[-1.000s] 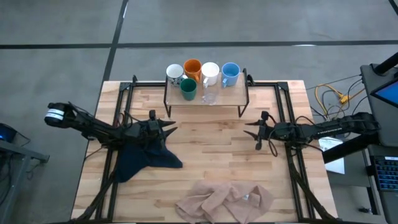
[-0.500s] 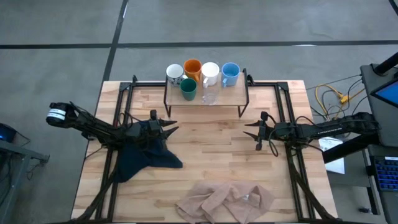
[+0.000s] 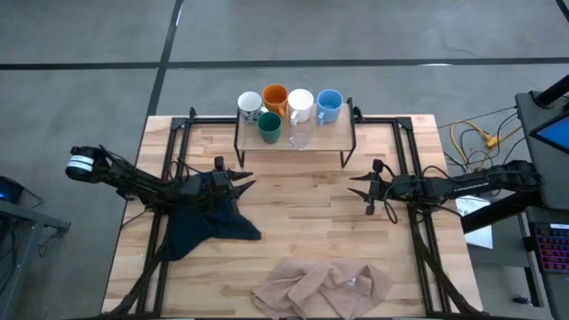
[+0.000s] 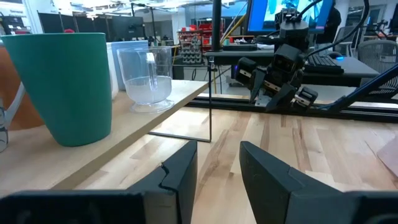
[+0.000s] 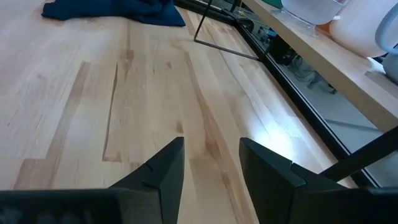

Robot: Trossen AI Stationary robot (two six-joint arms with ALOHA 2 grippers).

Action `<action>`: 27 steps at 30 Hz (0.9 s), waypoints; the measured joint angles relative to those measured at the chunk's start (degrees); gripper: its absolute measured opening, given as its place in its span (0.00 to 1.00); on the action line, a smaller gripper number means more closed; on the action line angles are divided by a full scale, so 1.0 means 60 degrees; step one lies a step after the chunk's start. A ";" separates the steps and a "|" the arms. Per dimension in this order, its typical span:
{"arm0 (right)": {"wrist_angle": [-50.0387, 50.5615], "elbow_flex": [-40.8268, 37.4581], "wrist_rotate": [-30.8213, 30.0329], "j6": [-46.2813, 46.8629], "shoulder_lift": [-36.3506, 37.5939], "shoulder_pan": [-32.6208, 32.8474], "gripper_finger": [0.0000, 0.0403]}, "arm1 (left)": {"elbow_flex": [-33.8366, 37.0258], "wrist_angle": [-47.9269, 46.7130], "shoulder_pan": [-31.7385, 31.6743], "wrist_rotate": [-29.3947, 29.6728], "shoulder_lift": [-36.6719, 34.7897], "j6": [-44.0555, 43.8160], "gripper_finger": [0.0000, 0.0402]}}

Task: Stack small to large cups/mugs on shelf
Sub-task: Return to Home Position

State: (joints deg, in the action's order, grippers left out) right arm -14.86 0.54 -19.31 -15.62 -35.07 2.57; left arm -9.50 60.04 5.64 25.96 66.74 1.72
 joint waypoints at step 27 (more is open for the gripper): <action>0.0024 0.0004 0.0004 0.0000 0.0003 0.0000 0.37 | 0.0000 0.0340 -0.0002 0.0002 -0.0004 0.0003 0.27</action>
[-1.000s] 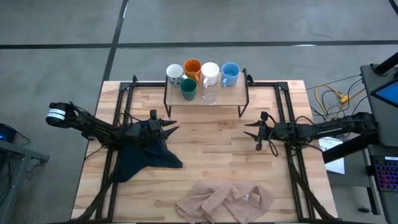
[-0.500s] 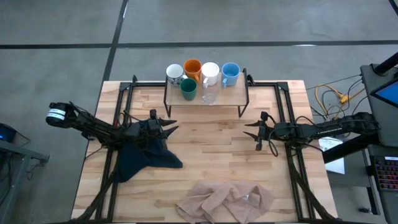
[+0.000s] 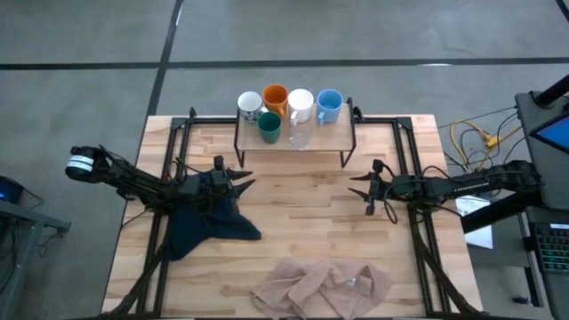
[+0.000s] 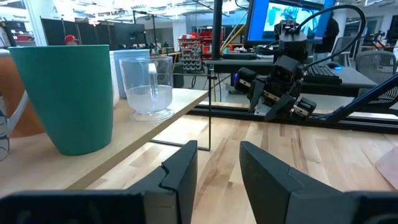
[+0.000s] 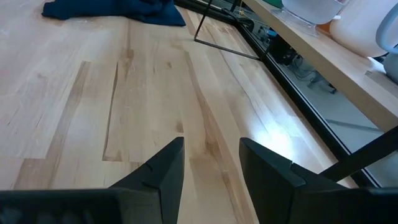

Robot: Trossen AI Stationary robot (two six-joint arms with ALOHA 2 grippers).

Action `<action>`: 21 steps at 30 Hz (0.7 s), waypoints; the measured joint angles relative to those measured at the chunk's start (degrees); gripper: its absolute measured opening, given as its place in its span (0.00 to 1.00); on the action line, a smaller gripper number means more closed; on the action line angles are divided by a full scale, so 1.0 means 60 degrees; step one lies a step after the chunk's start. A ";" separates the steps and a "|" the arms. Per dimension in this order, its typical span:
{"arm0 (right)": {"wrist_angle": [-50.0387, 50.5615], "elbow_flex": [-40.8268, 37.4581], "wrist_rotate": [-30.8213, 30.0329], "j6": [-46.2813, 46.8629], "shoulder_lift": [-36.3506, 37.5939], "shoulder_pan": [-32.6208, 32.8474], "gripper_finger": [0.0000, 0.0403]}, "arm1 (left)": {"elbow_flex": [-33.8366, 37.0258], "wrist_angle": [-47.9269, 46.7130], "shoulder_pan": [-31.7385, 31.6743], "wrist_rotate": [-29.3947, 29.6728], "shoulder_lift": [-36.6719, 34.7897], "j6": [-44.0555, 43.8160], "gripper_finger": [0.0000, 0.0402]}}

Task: Stack small to large cups/mugs on shelf
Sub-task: Return to Home Position

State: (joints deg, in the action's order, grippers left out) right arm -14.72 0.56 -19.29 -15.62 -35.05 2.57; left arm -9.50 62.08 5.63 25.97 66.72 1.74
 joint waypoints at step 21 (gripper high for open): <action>0.0139 0.0000 0.0040 0.0025 0.0001 0.0000 0.37 | 0.0000 0.0001 0.0003 0.0001 0.0000 0.0001 0.27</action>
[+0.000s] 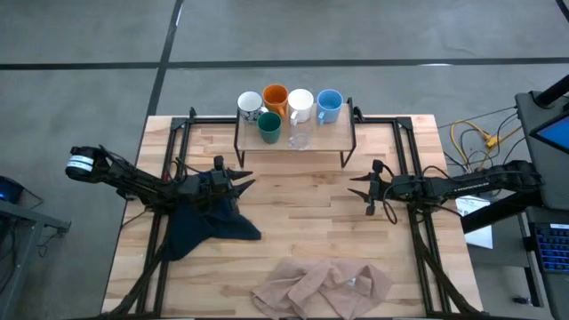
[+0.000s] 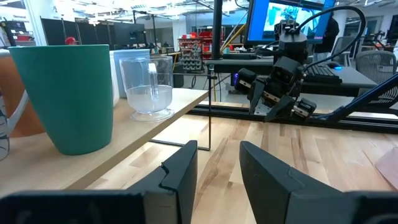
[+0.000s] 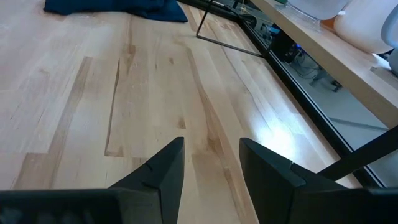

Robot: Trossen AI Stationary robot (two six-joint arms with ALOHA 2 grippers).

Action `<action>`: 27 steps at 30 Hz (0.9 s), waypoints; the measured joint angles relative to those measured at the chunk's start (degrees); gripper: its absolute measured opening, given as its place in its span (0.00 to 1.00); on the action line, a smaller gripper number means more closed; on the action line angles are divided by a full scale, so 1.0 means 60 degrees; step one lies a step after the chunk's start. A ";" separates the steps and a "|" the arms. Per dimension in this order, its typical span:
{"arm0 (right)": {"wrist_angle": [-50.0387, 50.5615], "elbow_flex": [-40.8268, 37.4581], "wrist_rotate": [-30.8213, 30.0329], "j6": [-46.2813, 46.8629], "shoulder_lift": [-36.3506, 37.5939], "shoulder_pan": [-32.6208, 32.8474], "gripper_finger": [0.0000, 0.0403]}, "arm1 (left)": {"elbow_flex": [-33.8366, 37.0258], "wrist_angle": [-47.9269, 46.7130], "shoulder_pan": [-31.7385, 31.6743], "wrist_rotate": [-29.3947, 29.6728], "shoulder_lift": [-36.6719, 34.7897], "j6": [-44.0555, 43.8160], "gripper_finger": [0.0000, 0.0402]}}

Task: Stack small to large cups/mugs on shelf
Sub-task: Return to Home Position

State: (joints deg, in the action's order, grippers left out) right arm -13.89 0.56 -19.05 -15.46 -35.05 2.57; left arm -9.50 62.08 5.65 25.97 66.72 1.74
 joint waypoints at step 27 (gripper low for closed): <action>0.0072 0.0000 0.0571 0.0011 -0.0004 0.0004 0.37 | 0.0000 0.0020 -0.0051 -0.0002 0.0000 0.0003 0.27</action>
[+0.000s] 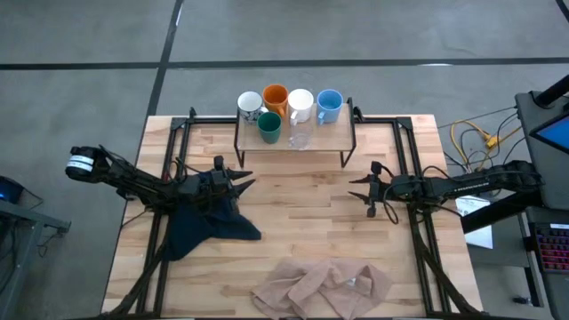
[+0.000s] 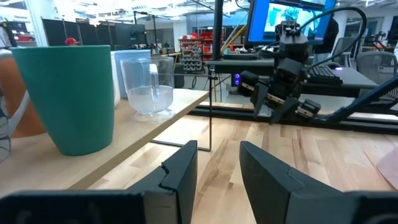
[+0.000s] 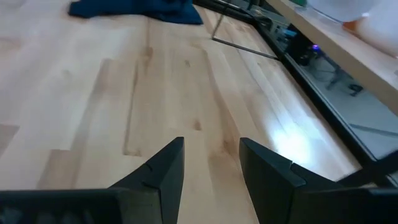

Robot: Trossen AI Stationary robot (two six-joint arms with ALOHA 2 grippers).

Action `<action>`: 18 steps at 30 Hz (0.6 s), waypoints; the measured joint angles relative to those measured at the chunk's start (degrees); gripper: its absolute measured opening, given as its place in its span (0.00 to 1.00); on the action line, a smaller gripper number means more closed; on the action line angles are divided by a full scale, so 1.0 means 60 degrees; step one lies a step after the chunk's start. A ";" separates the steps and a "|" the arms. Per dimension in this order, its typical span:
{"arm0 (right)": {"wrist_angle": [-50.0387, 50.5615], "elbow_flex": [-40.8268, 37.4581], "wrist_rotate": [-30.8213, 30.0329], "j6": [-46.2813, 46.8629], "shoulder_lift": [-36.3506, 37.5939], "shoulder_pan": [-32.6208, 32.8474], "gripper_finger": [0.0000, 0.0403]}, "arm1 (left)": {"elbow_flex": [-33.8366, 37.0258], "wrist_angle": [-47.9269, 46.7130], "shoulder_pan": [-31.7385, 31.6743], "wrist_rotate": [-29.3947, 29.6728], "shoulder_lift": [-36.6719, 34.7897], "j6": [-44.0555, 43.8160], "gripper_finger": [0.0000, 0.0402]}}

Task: Stack small to large cups/mugs on shelf
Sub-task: Return to Home Position

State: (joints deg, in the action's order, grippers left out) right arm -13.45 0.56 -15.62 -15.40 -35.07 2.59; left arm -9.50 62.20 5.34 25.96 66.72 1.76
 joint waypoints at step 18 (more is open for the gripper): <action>-0.0150 0.0000 0.0354 0.0248 -0.0674 0.0000 0.37 | -0.0087 0.0061 -0.0535 0.0006 0.0000 0.0004 0.27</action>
State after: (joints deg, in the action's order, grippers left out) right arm -14.35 0.56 -13.50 -13.91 -39.11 2.59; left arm -10.02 62.57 2.13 26.00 66.72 1.78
